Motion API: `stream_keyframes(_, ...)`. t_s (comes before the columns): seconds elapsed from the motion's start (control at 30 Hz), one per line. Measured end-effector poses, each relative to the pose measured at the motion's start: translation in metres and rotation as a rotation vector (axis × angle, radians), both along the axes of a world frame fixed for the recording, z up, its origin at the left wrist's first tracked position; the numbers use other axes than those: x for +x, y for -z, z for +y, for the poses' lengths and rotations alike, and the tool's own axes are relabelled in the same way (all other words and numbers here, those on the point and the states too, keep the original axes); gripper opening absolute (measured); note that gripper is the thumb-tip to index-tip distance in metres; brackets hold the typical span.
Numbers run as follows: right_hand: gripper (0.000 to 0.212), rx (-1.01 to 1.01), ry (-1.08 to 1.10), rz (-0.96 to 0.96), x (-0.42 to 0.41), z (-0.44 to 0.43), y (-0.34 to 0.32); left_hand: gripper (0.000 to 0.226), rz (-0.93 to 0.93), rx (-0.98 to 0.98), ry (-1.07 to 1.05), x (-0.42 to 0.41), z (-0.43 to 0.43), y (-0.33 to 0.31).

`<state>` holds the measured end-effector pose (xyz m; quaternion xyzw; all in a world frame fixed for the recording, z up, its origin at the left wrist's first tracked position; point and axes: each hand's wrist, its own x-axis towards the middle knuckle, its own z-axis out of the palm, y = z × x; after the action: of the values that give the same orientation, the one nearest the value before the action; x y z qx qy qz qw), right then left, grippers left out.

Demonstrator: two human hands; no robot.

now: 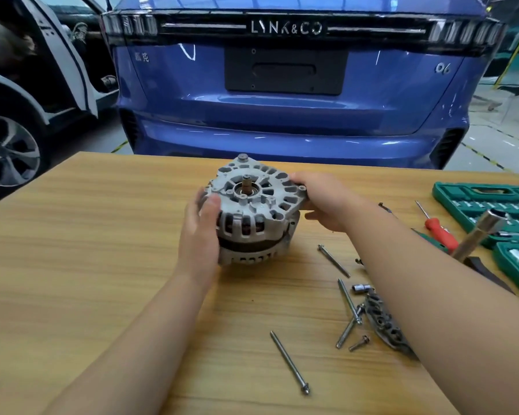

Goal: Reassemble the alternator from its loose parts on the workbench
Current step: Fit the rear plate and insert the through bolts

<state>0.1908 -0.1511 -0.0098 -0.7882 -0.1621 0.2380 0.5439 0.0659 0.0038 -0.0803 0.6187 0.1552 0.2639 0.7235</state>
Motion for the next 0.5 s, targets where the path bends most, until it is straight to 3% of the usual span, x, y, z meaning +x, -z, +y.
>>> stream_keyframes(0.07, 0.027, -0.028, 0.015, -0.023, -0.004, -0.001, -0.002, 0.08, -0.006, 0.069, -0.12, -0.003, -0.008, 0.005)
stream_keyframes(0.2, 0.027, -0.155, -0.003, -0.11, -0.013, -0.01, -0.001, 0.073, 0.063, 0.113, -0.105, 0.005, 0.007, -0.005)
stream_keyframes(0.33, 0.029, -0.14, 0.021, -0.217, -0.019, -0.007, -0.001, 0.07, -0.008, 0.119, -0.169, 0.002, 0.001, 0.0)
stream_keyframes(0.5, 0.025, 0.054, 0.074, 0.001, -0.025, -0.003, 0.003, 0.072, -0.056, 0.08, -0.216, 0.005, -0.007, -0.001)
